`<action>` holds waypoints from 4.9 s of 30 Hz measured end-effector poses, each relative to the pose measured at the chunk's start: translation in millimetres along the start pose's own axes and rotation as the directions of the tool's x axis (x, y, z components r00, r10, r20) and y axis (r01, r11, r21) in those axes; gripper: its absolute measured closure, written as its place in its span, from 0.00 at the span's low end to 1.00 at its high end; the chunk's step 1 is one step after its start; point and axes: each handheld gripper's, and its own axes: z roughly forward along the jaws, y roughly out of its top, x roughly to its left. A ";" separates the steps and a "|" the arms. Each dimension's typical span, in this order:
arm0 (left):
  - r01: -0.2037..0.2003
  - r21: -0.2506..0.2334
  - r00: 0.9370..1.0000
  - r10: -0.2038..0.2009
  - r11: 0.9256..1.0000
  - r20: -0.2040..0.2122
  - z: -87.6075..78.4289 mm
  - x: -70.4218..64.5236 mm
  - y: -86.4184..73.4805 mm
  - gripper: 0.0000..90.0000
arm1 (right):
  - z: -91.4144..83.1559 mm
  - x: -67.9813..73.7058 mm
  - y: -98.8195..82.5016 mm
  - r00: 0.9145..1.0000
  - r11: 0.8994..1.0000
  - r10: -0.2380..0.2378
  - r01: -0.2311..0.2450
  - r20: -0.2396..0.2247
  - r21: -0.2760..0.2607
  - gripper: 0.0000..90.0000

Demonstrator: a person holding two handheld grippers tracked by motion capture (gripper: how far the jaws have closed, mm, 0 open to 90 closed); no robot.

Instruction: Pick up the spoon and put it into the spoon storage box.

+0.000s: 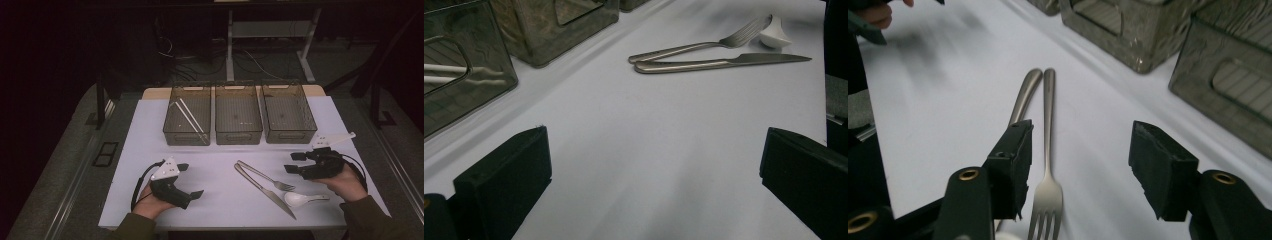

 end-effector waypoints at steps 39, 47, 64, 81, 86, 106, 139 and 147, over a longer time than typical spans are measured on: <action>0.005 0.006 1.000 -0.005 1.000 -0.013 -1.3 -0.3 -0.5 0.00 | -0.9 16.2 -66.1 0.998 0.985 -0.033 0.041 -0.049 0.169 0.52; 0.007 0.005 1.000 -0.007 1.000 -0.014 -1.5 -0.3 -0.6 0.00 | 5.5 21.9 -68.1 0.994 0.970 -0.084 0.098 -0.071 0.223 0.59; -0.004 0.013 1.000 0.004 1.000 -0.014 -0.7 -0.8 -0.3 0.00 | 1.1 22.8 -68.6 0.977 0.952 -0.160 0.191 -0.144 0.239 0.88; -0.005 0.005 1.000 0.005 1.000 0.003 0.1 0.2 -1.3 0.00 | -5.7 20.6 -62.6 0.976 0.961 -0.155 0.185 -0.154 0.207 0.93; -0.006 0.001 1.000 0.006 1.000 0.006 0.3 0.2 -1.3 0.00 | -12.0 19.1 -58.3 0.979 0.970 -0.148 0.172 -0.141 0.173 0.93; 0.003 0.001 1.000 -0.003 1.000 0.005 1.9 -0.2 -1.3 0.00 | -25.3 -1.5 -23.3 0.998 0.997 -0.053 0.054 -0.023 0.051 0.93; 0.003 0.002 1.000 -0.003 1.000 0.013 3.0 -0.4 -1.3 0.00 | 12.3 -20.9 55.2 0.998 0.998 0.027 -0.023 0.058 -0.063 0.93; 0.002 0.001 1.000 -0.002 1.000 0.012 2.7 -0.4 -1.1 0.00 | 21.6 -24.1 75.3 0.997 0.994 0.040 -0.034 0.062 -0.101 0.93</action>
